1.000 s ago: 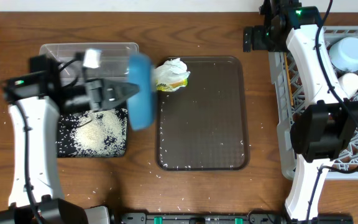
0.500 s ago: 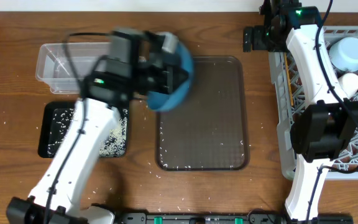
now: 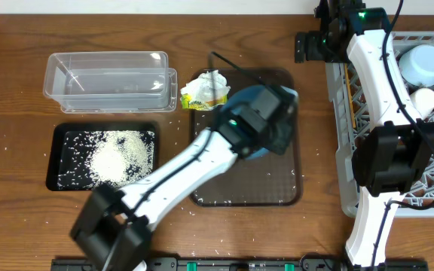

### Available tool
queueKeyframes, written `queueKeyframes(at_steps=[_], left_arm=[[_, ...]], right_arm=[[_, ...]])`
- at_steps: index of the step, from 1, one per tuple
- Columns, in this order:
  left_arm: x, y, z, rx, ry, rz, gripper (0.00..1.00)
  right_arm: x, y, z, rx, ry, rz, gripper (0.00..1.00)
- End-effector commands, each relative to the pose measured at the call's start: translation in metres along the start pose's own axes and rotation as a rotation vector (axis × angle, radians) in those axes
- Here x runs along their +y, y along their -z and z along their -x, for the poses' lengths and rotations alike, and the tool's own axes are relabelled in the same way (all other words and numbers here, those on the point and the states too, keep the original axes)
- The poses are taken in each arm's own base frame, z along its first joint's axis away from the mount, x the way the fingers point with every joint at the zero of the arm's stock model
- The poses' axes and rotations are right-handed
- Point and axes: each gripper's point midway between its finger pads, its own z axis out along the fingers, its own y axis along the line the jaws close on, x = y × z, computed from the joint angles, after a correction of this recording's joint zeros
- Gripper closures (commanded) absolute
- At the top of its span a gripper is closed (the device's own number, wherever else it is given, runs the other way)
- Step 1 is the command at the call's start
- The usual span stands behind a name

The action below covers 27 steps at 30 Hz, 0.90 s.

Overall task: Sort waste into correct bins and load items into the dishwasher rack
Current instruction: 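Set the empty blue bowl back on the brown tray with the left gripper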

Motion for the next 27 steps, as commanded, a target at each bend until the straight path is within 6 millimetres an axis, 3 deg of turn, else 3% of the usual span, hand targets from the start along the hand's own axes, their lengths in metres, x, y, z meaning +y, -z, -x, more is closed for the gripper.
queueKeyframes(at_steps=[1,5,9,10,12,13,17,23,27], left_arm=[[0.005,-0.010,0.002,-0.020,-0.016,0.081,0.94],[0.015,-0.025,-0.007,0.009,-0.021,0.139,0.94],[0.011,-0.030,-0.013,0.036,-0.015,0.111,0.93],[0.009,-0.030,-0.014,0.042,-0.014,0.100,0.90],[0.008,-0.030,-0.015,0.045,-0.008,0.092,0.71],[0.007,-0.030,-0.015,0.046,-0.007,0.090,0.67],[0.007,-0.028,-0.014,0.042,-0.006,0.085,0.65],[0.019,0.003,0.006,-0.016,0.035,0.086,0.65],[0.058,0.057,0.033,-0.115,0.132,0.125,0.66]], right_arm=[[0.005,-0.002,-0.001,0.006,0.015,0.004,0.01],[0.005,-0.002,-0.001,0.006,0.015,0.004,0.01],[0.005,-0.002,-0.001,0.006,0.015,0.004,0.01],[0.005,-0.002,-0.001,0.006,0.015,0.004,0.01],[0.005,-0.002,-0.001,0.006,0.015,0.004,0.01],[0.005,-0.002,-0.001,0.006,0.015,0.004,0.01],[0.005,-0.002,-0.001,0.006,0.015,0.004,0.01],[0.005,-0.002,-0.001,0.006,0.015,0.004,0.01],[0.005,-0.002,-0.001,0.006,0.015,0.004,0.01]])
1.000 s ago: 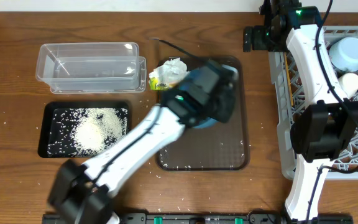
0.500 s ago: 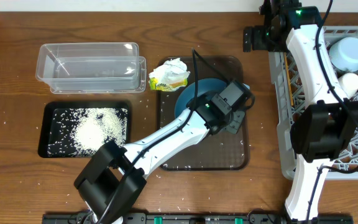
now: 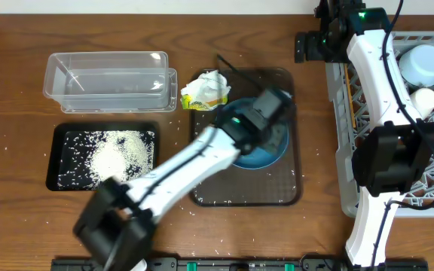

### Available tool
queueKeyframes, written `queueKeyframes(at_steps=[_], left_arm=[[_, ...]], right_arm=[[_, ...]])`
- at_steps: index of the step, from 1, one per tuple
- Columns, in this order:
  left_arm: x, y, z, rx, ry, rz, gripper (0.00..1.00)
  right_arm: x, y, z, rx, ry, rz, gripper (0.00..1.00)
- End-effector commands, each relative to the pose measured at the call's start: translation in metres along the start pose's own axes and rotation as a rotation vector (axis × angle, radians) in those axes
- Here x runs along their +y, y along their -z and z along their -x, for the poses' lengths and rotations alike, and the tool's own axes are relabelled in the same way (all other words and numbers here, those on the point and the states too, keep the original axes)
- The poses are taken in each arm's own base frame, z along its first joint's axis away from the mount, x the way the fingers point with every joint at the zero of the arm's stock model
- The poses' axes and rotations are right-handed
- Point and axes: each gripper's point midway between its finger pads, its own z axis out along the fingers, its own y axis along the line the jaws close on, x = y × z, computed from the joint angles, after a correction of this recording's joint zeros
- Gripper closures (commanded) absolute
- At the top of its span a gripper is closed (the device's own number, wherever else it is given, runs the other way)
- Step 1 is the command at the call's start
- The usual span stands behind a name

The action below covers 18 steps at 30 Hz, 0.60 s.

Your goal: Sort waste into correct bins and load items into the dishwasher rack

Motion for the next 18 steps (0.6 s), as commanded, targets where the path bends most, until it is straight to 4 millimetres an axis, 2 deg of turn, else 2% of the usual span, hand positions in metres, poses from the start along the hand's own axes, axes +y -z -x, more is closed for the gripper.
queueKeyframes(at_steps=[1,4,7,9,11,14,16,18], left_arm=[[0.045,0.072,0.045,-0.166,0.117,0.027,0.65],[0.101,0.117,0.054,-0.234,0.231,0.099,0.60],[0.165,0.161,0.045,-0.275,0.372,0.199,0.57],[0.205,0.186,0.030,-0.281,0.471,0.270,0.52],[0.239,0.205,0.011,-0.272,0.570,0.335,0.47],[0.280,0.226,-0.023,-0.235,0.714,0.418,0.37],[0.299,0.235,-0.043,-0.207,0.793,0.458,0.32],[0.312,0.243,-0.059,-0.187,0.855,0.486,0.30]], right_arm=[[0.005,-0.002,-0.001,0.006,0.015,0.004,0.01],[0.006,-0.002,-0.001,0.006,0.014,0.012,0.01],[0.023,-0.001,-0.004,0.022,-0.013,0.110,0.01],[0.041,0.002,-0.009,0.046,-0.017,0.214,0.01],[0.071,0.011,-0.015,0.083,-0.018,0.388,0.01],[0.109,0.023,-0.023,0.096,0.074,0.557,0.01],[0.125,0.023,-0.034,0.102,0.183,0.557,0.03],[0.133,0.016,-0.047,0.134,0.234,0.489,0.09]])
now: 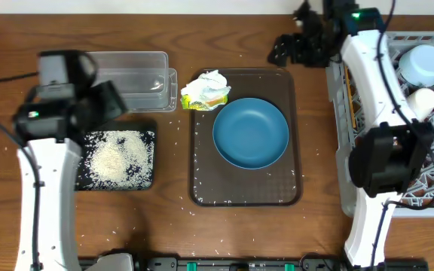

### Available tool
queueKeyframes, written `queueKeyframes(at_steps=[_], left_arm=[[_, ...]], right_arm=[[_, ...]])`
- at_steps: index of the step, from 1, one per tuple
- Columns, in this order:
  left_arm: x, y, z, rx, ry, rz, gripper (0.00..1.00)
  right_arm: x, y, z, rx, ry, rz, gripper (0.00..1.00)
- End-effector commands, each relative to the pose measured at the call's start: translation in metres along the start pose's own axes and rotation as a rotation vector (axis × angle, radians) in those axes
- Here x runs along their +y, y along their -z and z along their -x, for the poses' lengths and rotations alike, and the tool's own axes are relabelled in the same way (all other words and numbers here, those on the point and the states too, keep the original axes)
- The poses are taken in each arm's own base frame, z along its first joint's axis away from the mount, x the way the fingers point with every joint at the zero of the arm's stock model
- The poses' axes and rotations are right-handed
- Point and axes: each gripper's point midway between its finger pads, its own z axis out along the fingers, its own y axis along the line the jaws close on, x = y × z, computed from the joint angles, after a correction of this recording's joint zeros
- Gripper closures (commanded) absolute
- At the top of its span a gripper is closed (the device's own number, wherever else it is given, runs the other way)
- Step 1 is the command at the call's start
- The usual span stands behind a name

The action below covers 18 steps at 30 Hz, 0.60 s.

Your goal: Sort waste into correct bins and load items into the dishwasher rack

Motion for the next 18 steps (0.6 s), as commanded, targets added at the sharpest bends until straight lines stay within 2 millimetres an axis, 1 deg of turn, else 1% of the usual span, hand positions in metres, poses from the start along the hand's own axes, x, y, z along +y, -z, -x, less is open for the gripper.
queueKeyframes(at_steps=[1,3,5,6,8,10,11,13,16,18], left_arm=[[0.033,0.005,0.005,0.002,0.089,0.057,0.30],[0.051,0.007,0.008,0.003,0.138,0.086,0.29],[0.065,0.009,0.011,-0.008,0.178,0.106,0.22],[0.073,0.010,0.014,-0.015,0.200,0.116,0.20],[0.084,0.012,0.016,-0.024,0.237,0.132,0.18],[0.092,0.013,0.017,-0.030,0.280,0.143,0.16],[0.093,0.013,0.017,-0.031,0.289,0.145,0.16],[0.095,0.013,0.018,-0.033,0.291,0.147,0.15],[0.095,0.013,0.017,-0.032,0.291,0.147,0.13],[0.095,0.013,0.017,-0.032,0.291,0.147,0.12]], right_arm=[[0.042,-0.026,-0.025,0.097,0.149,0.006,0.13],[0.046,-0.038,-0.043,0.158,0.190,-0.099,0.20],[0.060,-0.052,-0.063,0.221,0.230,-0.158,0.20],[0.072,-0.060,-0.072,0.243,0.257,-0.157,0.20],[0.095,-0.074,-0.089,0.276,0.310,-0.141,0.20],[0.115,-0.086,-0.102,0.294,0.364,-0.137,0.20],[0.121,-0.091,-0.107,0.299,0.383,-0.149,0.20],[0.127,-0.100,-0.116,0.294,0.387,-0.233,0.20],[0.124,-0.111,-0.129,0.264,0.312,-0.401,0.21],[0.122,-0.116,-0.139,0.259,0.283,-0.475,0.21]])
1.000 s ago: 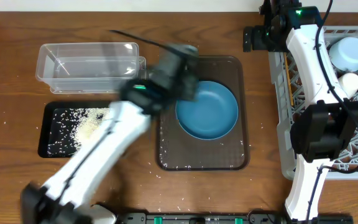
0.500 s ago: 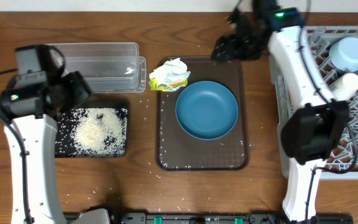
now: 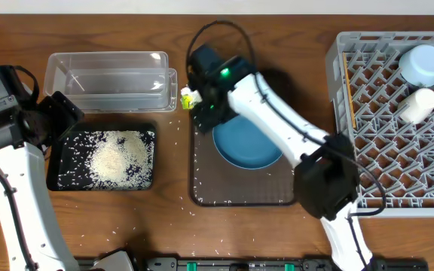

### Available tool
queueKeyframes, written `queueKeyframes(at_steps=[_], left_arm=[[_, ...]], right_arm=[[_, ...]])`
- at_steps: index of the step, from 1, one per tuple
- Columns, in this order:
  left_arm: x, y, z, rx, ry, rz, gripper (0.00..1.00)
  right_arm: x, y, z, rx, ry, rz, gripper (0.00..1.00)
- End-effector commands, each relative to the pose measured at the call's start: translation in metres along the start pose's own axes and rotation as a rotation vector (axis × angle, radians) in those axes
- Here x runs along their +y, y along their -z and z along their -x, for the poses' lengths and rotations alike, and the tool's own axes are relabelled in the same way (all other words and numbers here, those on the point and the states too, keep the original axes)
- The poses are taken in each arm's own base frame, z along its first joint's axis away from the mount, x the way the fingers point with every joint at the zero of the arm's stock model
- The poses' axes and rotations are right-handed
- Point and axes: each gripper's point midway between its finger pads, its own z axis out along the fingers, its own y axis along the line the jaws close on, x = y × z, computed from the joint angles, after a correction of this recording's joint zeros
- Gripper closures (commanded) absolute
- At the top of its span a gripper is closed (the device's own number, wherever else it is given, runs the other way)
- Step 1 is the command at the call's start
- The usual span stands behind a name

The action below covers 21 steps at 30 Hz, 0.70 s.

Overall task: Sort waste into correct bins and load items into the dishwasher rack
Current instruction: 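Reach the right gripper to the blue bowl and grasp its rim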

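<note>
A crumpled yellow-and-white wrapper point(image 3: 186, 96) peeks out at the back-left corner of the brown tray point(image 3: 247, 192). My right gripper point(image 3: 200, 107) hangs right over it, and its fingers are hidden under the wrist. A blue bowl point(image 3: 247, 150) lies on the tray, partly under the right arm. The grey dishwasher rack point(image 3: 383, 135) stands at the right. My left gripper point(image 3: 59, 113) is over the back-left corner of the black tray of rice point(image 3: 104, 158). How its jaws stand cannot be told.
A clear plastic container point(image 3: 108, 79) stands behind the black tray. In the rack's far corner are a white cup point(image 3: 423, 64) and a smaller white item point(image 3: 417, 104). Rice grains are scattered on the table around both trays.
My right arm was up by the rack's far-left corner and now reaches across the brown tray to the wrapper. The left arm has drawn slightly further left.
My left arm first reached across the brown tray with its gripper at the blue bowl, and was still there a second later. Then it was back at the left by the clear container, the bowl lying bare on the tray. Now the right gripper is over the wrapper.
</note>
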Motion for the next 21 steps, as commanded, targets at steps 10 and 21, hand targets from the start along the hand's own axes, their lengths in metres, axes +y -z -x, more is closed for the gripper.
queueKeyframes(at_steps=[10,21], left_arm=[[0.001,0.003,0.002,-0.010,0.016,0.002,0.11],[0.001,0.003,0.002,-0.010,0.015,0.002,0.11]], right_arm=[[0.013,-0.054,-0.056,0.129,-0.207,-0.211,0.38],[0.012,-0.063,-0.065,0.139,-0.190,-0.240,0.81]])
